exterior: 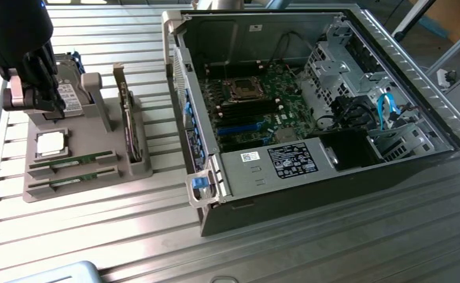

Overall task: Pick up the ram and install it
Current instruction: 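Pick up the ram and move it above insertion slot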

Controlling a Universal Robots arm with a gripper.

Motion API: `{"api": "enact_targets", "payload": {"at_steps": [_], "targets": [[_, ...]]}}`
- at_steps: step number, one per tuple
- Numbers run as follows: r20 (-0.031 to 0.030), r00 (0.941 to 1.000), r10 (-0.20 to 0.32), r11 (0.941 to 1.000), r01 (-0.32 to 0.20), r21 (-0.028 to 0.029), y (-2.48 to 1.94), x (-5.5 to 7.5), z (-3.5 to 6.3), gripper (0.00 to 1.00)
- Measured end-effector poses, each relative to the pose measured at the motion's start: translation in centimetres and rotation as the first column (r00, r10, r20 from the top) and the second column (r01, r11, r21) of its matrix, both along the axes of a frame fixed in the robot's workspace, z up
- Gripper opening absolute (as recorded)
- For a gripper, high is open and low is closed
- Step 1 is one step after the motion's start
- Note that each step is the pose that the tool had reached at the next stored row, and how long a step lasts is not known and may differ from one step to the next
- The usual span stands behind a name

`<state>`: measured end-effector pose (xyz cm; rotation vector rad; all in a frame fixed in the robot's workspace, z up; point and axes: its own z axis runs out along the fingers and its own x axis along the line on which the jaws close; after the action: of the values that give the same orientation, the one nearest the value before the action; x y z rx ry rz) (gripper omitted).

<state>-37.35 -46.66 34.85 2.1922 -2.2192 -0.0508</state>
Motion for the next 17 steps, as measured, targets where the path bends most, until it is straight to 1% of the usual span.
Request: {"api": "enact_targets", "payload": {"at_steps": [1,2,8,13,17], "targets": [[0.0001,1.0,0.0,1.0,0.0,0.0,0.0,0.0,0.0,0.17],[0.0,1.0,0.0,1.0,0.0,0.0,0.0,0.0,0.0,0.24],[0.0,1.0,0.001,1.0,-0.001,0.0,0.0,0.0,0.0,0.24],[0.0001,0.9999,0.014,0.9999,-0.014,0.0,0.0,0.0,-0.01,0.24],[0.0,0.9999,0.015,0.9999,-0.015,0.0,0.0,0.0,0.0,0.24]]}}
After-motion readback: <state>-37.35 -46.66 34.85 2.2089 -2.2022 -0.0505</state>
